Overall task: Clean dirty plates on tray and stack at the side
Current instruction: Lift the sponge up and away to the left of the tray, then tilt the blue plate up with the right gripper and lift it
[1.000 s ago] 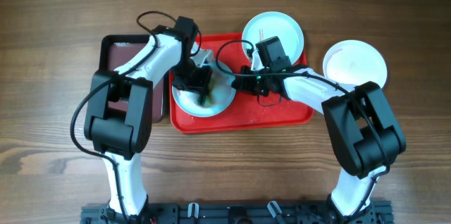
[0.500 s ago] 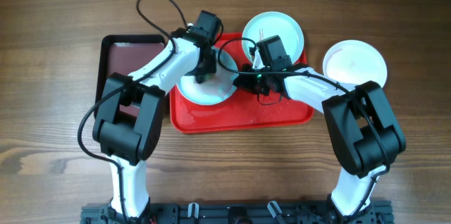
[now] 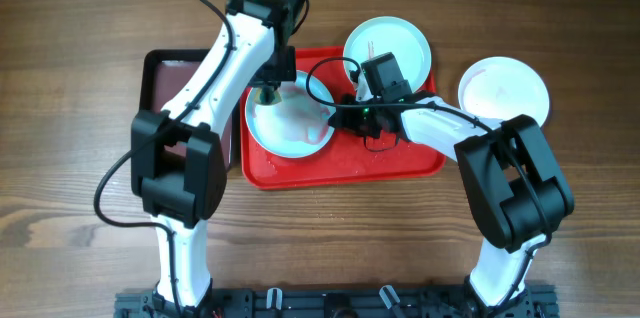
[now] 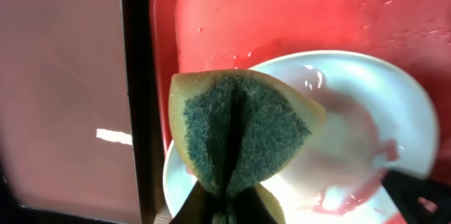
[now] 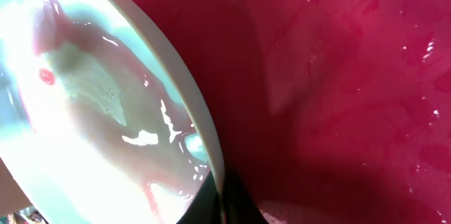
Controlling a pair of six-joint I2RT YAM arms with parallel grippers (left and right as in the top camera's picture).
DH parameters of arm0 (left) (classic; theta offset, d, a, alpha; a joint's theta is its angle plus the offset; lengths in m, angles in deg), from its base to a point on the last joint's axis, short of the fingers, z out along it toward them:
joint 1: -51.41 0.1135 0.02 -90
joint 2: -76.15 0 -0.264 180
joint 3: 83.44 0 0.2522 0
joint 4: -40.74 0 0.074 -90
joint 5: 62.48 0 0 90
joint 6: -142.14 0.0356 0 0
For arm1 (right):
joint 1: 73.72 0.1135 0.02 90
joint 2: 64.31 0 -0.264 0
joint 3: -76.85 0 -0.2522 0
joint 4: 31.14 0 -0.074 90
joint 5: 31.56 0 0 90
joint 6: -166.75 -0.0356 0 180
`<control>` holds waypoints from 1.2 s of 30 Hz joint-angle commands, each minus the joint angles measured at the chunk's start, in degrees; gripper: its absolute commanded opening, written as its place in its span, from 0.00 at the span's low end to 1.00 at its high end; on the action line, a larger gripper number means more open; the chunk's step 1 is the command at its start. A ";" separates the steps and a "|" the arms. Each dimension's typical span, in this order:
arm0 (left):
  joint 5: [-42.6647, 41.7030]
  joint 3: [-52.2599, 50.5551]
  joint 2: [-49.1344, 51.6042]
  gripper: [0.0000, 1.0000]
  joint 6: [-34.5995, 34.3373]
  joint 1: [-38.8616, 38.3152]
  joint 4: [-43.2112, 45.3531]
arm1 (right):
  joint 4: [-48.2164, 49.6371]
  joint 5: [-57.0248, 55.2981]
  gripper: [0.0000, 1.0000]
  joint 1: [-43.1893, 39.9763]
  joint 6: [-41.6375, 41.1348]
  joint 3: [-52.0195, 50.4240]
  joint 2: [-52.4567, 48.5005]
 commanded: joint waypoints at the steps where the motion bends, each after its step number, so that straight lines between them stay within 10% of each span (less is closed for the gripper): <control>1: -2.43 2.38 -5.03 0.04 0.72 1.99 -1.92 | -0.37 0.57 0.04 0.20 1.29 -0.15 -1.49; 21: -8.55 2.32 -6.69 0.04 0.52 8.90 -3.65 | -7.80 -5.75 0.04 1.88 7.41 3.19 3.39; 36: -12.72 2.32 -6.69 0.04 0.52 8.90 -2.69 | -30.38 -54.25 0.04 9.38 11.63 3.34 29.44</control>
